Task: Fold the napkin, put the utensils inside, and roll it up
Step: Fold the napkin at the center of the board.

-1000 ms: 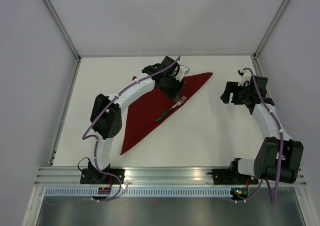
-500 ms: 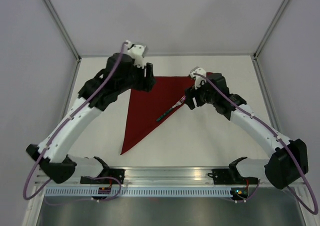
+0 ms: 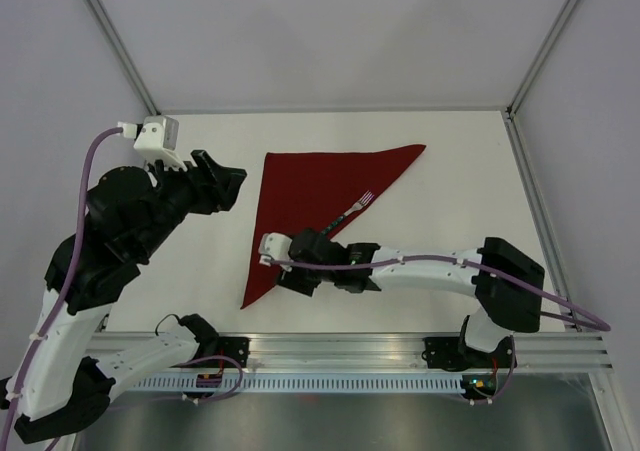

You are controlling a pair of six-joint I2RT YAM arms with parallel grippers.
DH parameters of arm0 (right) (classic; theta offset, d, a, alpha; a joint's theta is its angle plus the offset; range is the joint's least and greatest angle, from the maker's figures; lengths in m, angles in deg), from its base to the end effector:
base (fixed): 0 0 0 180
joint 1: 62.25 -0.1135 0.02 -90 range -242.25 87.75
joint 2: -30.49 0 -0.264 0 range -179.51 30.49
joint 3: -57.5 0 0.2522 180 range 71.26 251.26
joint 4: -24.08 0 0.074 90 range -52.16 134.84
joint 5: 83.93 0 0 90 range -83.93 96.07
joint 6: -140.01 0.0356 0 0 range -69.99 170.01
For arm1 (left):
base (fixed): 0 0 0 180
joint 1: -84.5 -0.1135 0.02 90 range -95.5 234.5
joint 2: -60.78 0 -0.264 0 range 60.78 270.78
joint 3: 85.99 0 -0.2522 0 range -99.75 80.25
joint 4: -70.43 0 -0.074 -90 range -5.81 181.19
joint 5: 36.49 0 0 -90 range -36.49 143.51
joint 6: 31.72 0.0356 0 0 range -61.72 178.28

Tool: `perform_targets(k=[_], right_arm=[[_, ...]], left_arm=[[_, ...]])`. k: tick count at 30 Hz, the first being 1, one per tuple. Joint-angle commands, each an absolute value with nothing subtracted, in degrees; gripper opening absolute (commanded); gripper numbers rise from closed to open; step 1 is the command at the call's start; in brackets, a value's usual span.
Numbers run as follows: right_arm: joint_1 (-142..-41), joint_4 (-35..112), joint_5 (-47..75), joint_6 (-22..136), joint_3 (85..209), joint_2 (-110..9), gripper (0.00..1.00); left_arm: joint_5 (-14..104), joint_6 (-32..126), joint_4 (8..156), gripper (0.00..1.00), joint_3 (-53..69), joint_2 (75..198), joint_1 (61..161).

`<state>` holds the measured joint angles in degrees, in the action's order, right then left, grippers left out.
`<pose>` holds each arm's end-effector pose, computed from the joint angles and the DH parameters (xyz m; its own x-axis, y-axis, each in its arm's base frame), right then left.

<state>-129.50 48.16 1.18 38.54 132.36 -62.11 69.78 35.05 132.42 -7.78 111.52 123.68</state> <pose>0.1396 0.3251 0.2274 -0.0749 -0.6909 -0.7191 -0.9277 0.3127 -0.2039 0.0975 -0.0666 0.4935 -0.2903 -0.2519 -0.9232 0.3033 0.8908 -0.3384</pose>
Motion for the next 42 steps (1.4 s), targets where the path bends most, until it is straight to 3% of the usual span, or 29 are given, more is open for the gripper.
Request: perform_targets(k=[1, 18, 31, 42], right_arm=[[-134.0, 43.0, -3.9, 35.9, 136.5, -65.3, 0.71], [-145.5, 29.8, -8.7, 29.3, 140.6, -81.2, 0.67], [-145.7, 20.3, -12.8, 25.9, 142.5, -89.4, 0.66], [-145.8, 20.0, -11.7, 26.6, 141.9, -91.2, 0.57]], left_arm=[[72.2, 31.7, 136.2, 0.68, -7.3, 110.7, 123.5], [74.7, 32.9, 140.7, 0.69, -9.0, 109.3, 123.6], [75.0, 33.8, 141.3, 0.69, -8.1, 108.6, 123.6], [74.5, 33.9, 141.3, 0.7, -7.0, 109.0, 123.6]])
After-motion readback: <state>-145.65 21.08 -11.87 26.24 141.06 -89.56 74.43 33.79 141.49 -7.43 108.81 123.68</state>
